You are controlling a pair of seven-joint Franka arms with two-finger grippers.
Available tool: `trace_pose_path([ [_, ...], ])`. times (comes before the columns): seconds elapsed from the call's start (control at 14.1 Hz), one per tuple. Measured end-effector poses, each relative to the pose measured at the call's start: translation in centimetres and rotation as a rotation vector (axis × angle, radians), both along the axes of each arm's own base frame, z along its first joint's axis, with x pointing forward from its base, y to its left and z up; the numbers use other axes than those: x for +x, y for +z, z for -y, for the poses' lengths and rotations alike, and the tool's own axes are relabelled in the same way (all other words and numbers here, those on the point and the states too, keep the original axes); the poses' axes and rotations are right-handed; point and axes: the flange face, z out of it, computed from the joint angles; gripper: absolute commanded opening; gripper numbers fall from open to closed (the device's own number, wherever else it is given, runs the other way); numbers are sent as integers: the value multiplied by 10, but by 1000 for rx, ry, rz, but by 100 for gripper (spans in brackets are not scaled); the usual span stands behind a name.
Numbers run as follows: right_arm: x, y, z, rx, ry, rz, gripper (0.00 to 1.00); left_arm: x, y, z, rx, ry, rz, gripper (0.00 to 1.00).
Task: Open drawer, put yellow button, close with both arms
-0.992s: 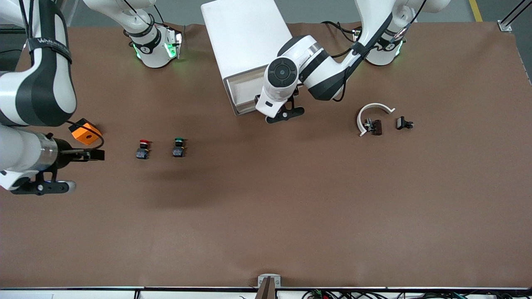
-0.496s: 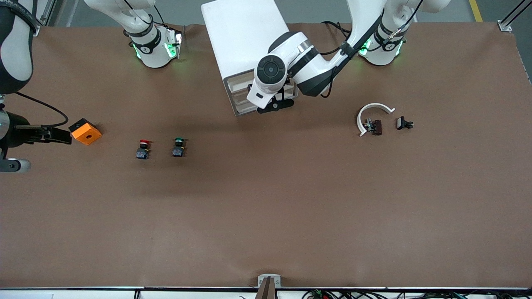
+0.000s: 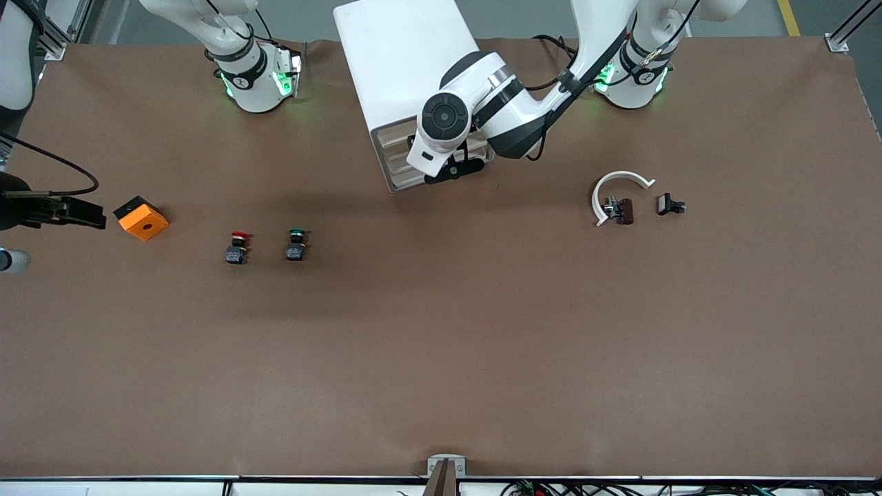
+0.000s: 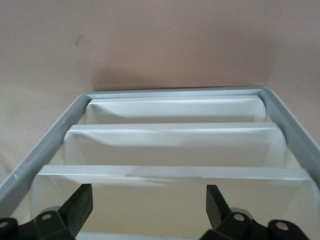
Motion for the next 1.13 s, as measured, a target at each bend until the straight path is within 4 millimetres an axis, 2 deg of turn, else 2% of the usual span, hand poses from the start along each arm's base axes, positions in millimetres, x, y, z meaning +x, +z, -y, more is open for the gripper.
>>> trace_pose_path([
  [0.14,-7,15,-2,5,4,19,100,43,13,-25,15,45,41,100],
  [0.35,-21,30,-6,14,11,29,100,123,42,-85,57,111,170,100],
  [0.5,-32,33,-6,20,10,21,100,160,52,-126,136,106,278,100],
  [0.64,-45,36,-5,24,8,13,100,182,59,-154,180,36,359,100],
  [0.85,-66,43,-3,29,7,16,100,204,75,-178,203,-75,442,100],
  [0.99,-76,50,-1,30,5,27,100,226,93,-215,178,-142,460,100],
  [1.13,-83,56,-1,32,5,38,100,248,109,-266,159,-193,471,100],
])
